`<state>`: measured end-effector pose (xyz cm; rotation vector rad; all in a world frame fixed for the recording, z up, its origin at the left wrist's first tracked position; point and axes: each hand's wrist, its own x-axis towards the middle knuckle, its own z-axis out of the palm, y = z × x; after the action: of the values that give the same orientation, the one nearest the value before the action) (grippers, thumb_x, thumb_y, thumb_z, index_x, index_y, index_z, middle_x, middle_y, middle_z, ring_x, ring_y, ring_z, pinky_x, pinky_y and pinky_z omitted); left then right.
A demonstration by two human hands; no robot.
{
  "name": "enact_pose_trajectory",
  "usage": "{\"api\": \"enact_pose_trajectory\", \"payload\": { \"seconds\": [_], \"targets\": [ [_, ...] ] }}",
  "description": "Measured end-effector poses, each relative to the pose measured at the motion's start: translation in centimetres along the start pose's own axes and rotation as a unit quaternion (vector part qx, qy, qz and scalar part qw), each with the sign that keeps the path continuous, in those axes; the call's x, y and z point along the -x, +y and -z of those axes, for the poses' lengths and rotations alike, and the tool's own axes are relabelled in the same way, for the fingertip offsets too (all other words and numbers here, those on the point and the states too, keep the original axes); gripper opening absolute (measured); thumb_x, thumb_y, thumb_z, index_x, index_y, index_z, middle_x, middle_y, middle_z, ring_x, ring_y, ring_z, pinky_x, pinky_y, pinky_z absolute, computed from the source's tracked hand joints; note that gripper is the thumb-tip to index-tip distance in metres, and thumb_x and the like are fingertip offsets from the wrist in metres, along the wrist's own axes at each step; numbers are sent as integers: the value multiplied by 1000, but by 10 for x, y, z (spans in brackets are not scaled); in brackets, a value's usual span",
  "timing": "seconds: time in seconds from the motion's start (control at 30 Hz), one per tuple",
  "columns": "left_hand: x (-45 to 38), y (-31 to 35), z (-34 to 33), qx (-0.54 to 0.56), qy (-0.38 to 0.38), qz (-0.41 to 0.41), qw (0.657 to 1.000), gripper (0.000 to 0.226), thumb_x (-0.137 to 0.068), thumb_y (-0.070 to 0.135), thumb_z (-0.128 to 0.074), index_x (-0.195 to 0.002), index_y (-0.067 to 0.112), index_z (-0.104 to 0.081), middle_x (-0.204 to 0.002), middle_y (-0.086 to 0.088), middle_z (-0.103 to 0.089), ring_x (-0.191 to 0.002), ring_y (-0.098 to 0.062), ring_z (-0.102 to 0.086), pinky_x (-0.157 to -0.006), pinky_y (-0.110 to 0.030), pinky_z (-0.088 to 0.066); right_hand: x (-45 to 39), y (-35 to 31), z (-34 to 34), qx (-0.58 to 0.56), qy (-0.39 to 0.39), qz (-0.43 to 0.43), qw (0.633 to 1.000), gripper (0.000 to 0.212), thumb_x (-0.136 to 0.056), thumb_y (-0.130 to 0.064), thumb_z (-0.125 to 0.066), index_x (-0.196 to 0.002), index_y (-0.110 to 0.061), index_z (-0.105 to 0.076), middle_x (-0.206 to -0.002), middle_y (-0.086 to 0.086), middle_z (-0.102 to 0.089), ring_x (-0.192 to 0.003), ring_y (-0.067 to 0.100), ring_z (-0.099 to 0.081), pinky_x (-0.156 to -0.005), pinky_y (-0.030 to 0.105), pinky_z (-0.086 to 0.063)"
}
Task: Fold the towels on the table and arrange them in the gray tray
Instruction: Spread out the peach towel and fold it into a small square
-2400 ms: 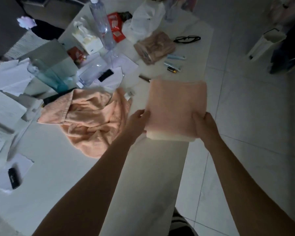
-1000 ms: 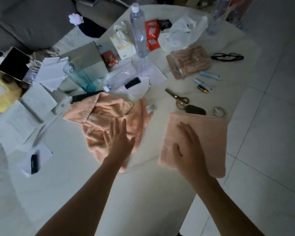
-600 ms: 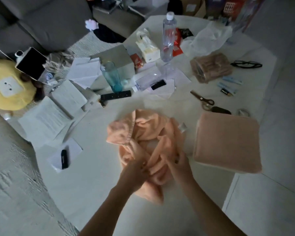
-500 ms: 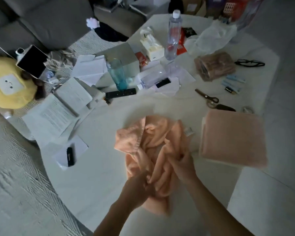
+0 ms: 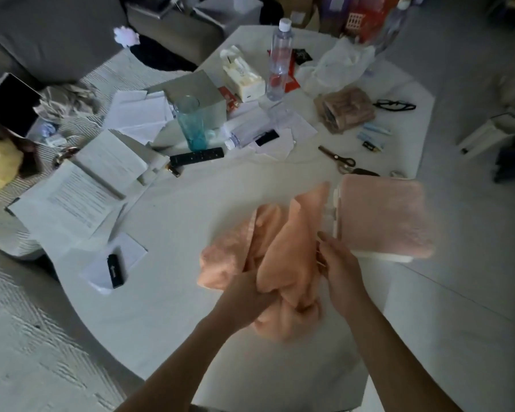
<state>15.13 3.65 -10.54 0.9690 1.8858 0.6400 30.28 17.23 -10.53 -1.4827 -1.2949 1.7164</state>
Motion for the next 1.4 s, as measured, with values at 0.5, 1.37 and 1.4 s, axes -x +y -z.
{"api": "enact_pose_trajectory", "payload": {
  "seconds": [0.5,1.37,1.4],
  "targets": [
    [44,-46,0,545,84,209,808,31,-99,11,-42,-98,7,-73,-87,-8,-78,-82,-22,-76,-58,-33,-59,48,83,34,144,32,-199,969,26,-95,-18,-63,-112,0,-70,-108,18,-71,-104,35,-66,-95,47,-51],
    [93,-65,58,391,1,70,918,11,-79,21,-70,-86,18,-77,-73,-2,-72,-68,-19,-68,-58,-21,-53,70,-3,76,43,29,-187,981,29,-96,-25,-59,-113,-4,-69,-115,21,-70,-105,35,-66,-89,46,-53],
    [96,-64,62,415,8,39,909,18,-73,23,-68,-88,18,-77,-81,-5,-73,-78,-25,-68,-67,-24,-55,71,-2,81,29,34,-185,982,28,-96,-26,-59,-112,-5,-69,-114,19,-71,-102,31,-67,-83,41,-55]
  ]
}}
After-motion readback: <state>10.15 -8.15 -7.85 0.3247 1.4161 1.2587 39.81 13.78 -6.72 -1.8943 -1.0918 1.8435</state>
